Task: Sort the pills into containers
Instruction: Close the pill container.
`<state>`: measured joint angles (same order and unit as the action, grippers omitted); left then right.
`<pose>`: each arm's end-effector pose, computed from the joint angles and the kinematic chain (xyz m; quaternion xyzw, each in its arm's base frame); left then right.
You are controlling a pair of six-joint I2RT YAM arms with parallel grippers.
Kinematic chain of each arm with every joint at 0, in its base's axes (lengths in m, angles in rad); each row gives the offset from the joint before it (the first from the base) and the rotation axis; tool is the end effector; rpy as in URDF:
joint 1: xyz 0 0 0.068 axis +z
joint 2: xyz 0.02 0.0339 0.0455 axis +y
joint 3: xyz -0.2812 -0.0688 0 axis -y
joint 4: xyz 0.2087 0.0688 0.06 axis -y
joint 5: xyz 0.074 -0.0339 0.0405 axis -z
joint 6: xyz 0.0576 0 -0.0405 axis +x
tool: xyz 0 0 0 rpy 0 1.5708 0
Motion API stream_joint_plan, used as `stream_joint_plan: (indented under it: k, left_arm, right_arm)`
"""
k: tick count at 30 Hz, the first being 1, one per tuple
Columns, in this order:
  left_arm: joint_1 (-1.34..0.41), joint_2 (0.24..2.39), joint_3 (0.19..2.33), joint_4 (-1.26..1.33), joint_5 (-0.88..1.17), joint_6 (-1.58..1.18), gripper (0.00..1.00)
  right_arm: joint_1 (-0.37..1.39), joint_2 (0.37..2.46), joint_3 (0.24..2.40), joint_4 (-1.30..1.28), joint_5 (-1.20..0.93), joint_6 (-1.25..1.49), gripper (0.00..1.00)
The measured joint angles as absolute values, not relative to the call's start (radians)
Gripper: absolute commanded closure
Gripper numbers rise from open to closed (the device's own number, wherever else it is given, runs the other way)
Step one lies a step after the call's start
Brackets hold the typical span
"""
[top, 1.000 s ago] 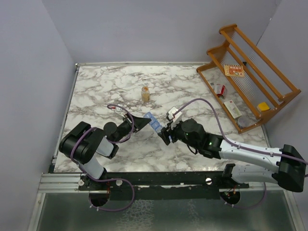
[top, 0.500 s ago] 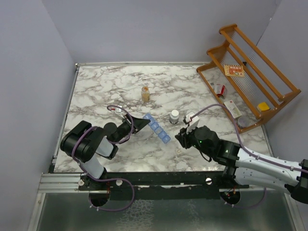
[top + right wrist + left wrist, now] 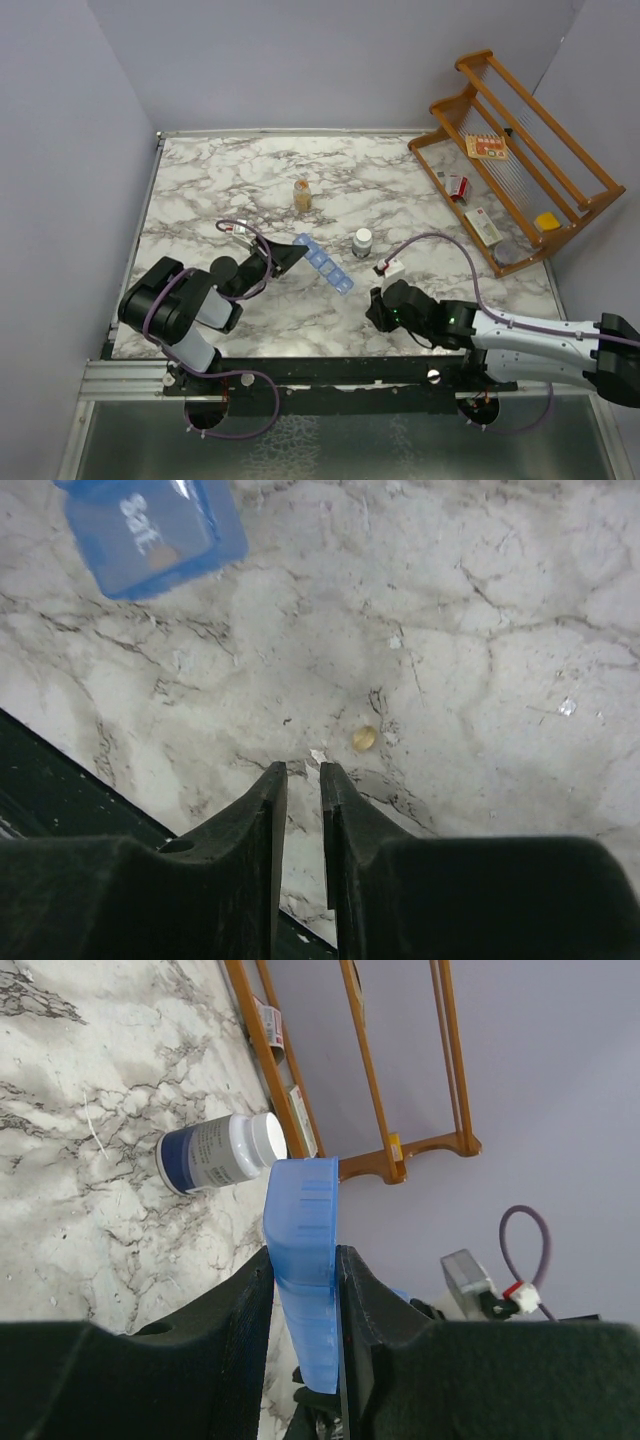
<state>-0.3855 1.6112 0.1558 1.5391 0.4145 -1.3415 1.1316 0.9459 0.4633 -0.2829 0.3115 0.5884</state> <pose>0.2148 -0.1122 0.2047 -0.1702 0.6578 -0.6380 0.3622 0.0845 0.1383 0.2086 -0.1853 0.8919 0.2003 0.3607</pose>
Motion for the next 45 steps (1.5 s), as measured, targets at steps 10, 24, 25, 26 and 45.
stream_joint_plan:
  k: [10,24,25,26,45]
  left_arm:
    - [-0.373,1.592,0.114,1.539,0.392,-1.362,0.90]
    - [-0.373,1.570,0.114,1.539,0.392,-1.366,0.90]
    - [-0.373,1.570,0.114,1.539,0.391,-1.366,0.90]
    - [-0.373,1.570,0.114,1.539,0.392,-1.366,0.89]
    - [-0.373,1.570,0.117,1.539,0.392,-1.351,0.89]
  right_arm:
    - [1.184,1.069,0.423,-0.245,0.329,0.675,0.79]
    - [1.185,1.079,0.415,-0.232,0.474,0.740,0.71]
    - [1.185,1.092,0.415,-0.232,0.483,0.745,0.71]
    - [1.185,1.110,0.416,-0.232,0.492,0.753,0.71]
    - [1.185,1.178,0.416,-0.194,0.519,0.768,0.66]
